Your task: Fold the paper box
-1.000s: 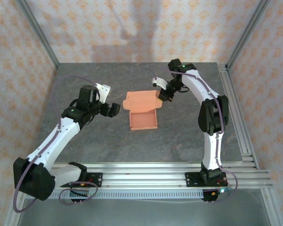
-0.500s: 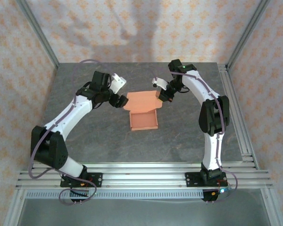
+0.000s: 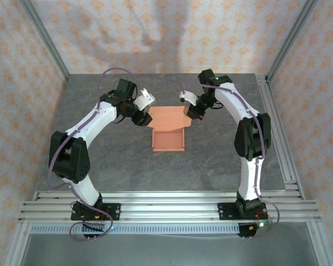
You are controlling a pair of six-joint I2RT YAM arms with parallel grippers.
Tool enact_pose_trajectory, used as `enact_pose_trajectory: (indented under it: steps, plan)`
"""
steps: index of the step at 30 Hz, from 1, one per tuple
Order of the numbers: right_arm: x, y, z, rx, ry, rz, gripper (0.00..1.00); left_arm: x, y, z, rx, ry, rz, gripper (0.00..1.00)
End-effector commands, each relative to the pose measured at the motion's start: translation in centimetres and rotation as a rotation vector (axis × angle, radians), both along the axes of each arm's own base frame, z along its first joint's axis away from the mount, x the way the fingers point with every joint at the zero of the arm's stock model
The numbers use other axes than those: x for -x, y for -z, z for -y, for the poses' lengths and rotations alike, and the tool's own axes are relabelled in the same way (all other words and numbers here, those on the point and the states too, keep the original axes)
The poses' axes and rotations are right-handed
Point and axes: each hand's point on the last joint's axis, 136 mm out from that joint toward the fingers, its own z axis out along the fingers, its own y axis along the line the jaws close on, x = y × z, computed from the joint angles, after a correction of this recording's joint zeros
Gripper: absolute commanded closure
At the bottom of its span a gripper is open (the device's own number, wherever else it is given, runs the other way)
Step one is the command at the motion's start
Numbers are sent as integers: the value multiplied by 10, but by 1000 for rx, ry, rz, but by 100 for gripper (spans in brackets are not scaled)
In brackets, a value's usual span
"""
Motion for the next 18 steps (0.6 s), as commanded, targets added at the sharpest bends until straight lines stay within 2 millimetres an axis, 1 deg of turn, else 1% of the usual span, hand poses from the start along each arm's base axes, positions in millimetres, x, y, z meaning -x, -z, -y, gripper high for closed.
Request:
enact_pose_trajectory:
  steps: [1,4,7,15,17,18]
  plan:
    - [7,-16,4,-4,0,14,100,-4,-3,0,16,19,-15,44]
    - [8,-17,4,-6,-3,6,100,-8,2,0,6,28,-33,49]
    - [10,-17,4,-7,-3,-3,100,-14,7,0,3,26,-41,58]
    - [10,-17,5,10,-19,-26,100,-20,19,3,-8,50,-75,57]
    - [9,-18,5,12,-18,-20,100,-21,20,3,-7,49,-80,61]
    - [8,-19,5,11,-18,-19,100,-20,19,4,-1,51,-81,68]
